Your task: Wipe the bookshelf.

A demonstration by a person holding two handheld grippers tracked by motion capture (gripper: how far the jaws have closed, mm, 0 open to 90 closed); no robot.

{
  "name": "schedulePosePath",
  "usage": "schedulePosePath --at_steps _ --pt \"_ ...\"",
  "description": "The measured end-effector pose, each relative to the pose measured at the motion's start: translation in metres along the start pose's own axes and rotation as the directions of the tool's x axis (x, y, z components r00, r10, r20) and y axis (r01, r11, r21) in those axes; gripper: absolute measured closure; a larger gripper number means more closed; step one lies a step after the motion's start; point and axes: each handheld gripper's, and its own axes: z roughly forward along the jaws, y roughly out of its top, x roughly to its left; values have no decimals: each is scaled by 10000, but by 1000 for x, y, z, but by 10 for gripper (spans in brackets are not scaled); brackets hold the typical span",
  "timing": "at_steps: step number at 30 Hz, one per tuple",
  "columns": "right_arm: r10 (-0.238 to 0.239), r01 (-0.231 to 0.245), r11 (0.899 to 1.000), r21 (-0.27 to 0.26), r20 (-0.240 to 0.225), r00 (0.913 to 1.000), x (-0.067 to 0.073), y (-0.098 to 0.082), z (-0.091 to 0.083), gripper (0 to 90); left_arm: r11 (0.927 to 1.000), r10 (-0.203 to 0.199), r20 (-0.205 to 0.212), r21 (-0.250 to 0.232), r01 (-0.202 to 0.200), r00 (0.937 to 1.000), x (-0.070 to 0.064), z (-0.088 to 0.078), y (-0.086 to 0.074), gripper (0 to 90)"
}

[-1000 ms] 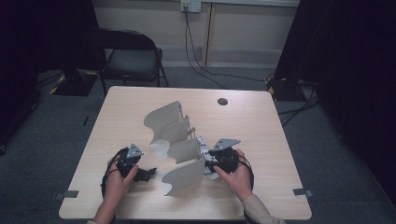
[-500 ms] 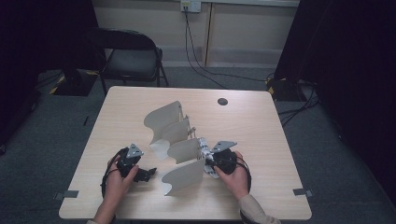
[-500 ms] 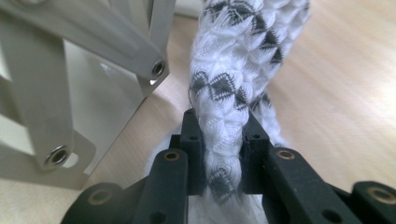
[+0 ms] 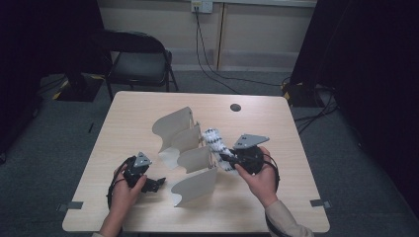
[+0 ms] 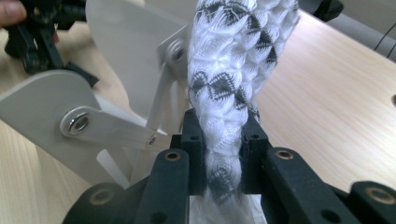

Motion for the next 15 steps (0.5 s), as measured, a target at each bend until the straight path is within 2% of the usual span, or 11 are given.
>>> schedulePosePath --at_steps 3,7,11,15 --pt "36 -30 9998 203 -293 9996 5 -8 17 771 10000 10 0 4 -10 10000 0 0 0 0" --pt "369 -358 9992 197 -562 9977 8 -23 35 772 10000 10 3 7 -10 10000 0 0 0 0" --pt "590 -581 9981 186 -533 9968 7 -27 38 774 10000 7 4 7 -7 10000 0 0 0 0" --pt "575 -566 9980 278 -336 9978 4 -26 35 776 10000 10 5 6 -10 10000 0 0 0 0"
